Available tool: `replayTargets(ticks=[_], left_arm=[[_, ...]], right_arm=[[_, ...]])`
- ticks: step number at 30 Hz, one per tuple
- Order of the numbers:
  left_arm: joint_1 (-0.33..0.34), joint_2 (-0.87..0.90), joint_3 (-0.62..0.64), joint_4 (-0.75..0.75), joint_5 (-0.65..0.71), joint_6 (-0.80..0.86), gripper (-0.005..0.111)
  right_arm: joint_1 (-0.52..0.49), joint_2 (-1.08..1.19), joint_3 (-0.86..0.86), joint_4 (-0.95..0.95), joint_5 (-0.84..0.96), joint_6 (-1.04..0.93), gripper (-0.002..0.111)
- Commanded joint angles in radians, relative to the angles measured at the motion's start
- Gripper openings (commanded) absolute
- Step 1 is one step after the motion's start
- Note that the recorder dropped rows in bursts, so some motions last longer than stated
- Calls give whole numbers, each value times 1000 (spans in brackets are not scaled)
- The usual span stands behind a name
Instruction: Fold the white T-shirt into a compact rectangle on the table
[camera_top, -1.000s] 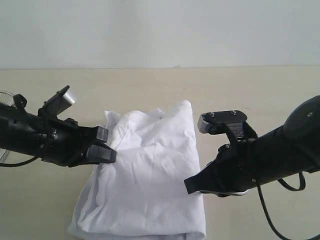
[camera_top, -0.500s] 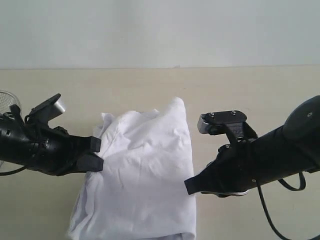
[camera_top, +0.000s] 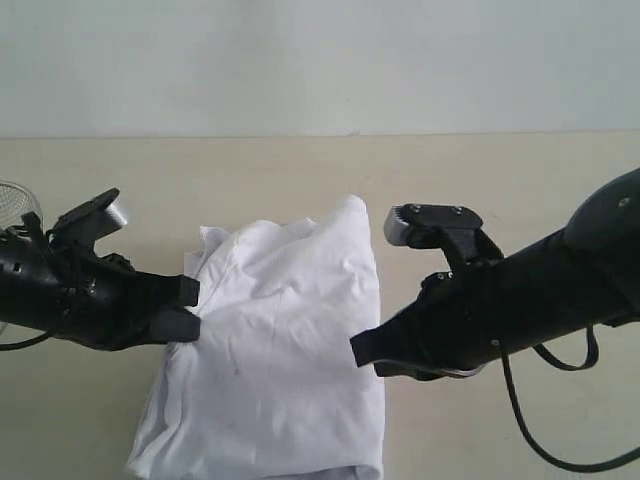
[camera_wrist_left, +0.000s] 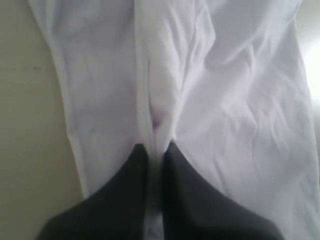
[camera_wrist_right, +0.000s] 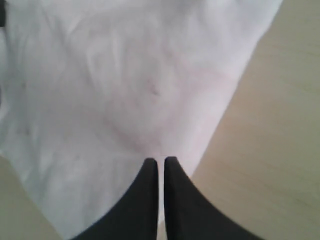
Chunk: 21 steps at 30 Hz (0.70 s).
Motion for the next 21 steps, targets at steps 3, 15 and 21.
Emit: replayTargets(ticks=[3, 15, 21], left_arm=[[-3, -8, 7, 2, -43, -7, 5], [-3, 69, 7, 2, -43, -7, 5], [-3, 72, 7, 2, -66, -7, 5]], right_arm=[[1, -4, -20, 41, 82, -3, 0], [3, 109, -22, 147, 161, -95, 0], [3, 151, -22, 145, 137, -105, 0]])
